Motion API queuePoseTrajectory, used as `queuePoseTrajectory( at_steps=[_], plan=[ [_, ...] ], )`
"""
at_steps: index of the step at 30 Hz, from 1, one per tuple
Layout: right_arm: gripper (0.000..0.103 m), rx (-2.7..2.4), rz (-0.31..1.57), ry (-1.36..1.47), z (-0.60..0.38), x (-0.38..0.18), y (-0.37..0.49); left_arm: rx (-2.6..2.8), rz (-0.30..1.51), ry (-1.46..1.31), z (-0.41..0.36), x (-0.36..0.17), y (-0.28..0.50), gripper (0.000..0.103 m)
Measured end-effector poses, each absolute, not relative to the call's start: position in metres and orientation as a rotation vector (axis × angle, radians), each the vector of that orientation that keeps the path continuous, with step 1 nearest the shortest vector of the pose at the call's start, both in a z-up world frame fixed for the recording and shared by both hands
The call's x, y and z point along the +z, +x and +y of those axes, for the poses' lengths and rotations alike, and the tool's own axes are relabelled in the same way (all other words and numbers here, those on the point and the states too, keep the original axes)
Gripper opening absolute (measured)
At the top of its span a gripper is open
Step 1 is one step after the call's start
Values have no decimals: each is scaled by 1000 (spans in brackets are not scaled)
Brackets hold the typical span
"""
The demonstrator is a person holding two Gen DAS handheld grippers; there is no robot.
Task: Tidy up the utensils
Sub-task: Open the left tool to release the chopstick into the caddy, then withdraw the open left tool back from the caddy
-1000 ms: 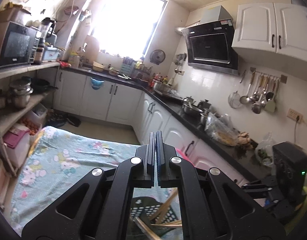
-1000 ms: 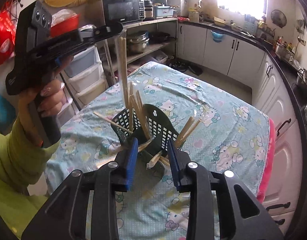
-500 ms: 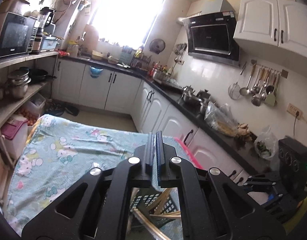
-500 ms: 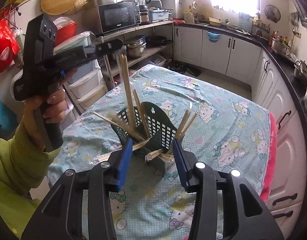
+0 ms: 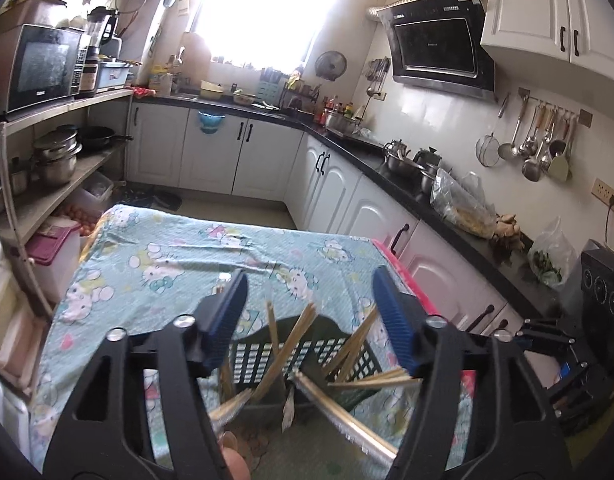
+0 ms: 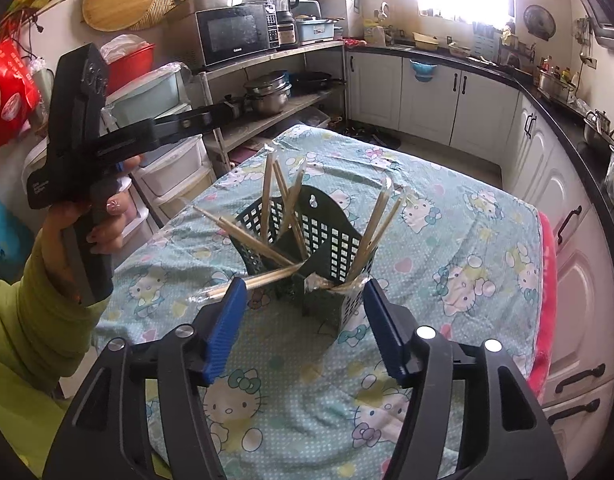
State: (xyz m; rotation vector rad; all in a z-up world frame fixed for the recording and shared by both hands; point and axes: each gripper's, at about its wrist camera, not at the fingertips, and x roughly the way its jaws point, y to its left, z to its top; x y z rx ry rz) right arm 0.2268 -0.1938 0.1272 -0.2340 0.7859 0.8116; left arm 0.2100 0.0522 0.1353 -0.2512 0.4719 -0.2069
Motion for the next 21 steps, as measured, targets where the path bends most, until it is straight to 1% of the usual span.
queuePoseTrajectory(
  at_steps=[1, 3, 4, 6, 10, 11, 16, 18, 21],
  plan=[
    [60, 811, 785, -234, -194, 126, 225, -206, 472, -248, 52, 135, 207, 65],
    [61, 813, 784, -233, -195, 125, 220, -204, 472, -239, 53, 134, 199, 73],
    [62, 810, 782, -233, -195, 124, 218, -201, 473, -234, 53, 133, 194, 75],
    [65, 807, 778, -232, -196, 123, 213, -198, 477, -229, 54, 131, 187, 82],
    [68, 796, 773, -233, -198, 120, 205, -202, 489, -228, 54, 125, 173, 87],
    [70, 790, 770, -235, -198, 119, 203, -201, 492, -227, 54, 123, 169, 91],
    [73, 777, 758, -236, -202, 115, 193, -198, 509, -222, 55, 114, 154, 92],
    [80, 767, 751, -234, -204, 112, 188, -199, 518, -228, 55, 110, 150, 92],
    [81, 766, 745, -228, -207, 109, 182, -192, 532, -227, 56, 103, 142, 92]
  ],
)
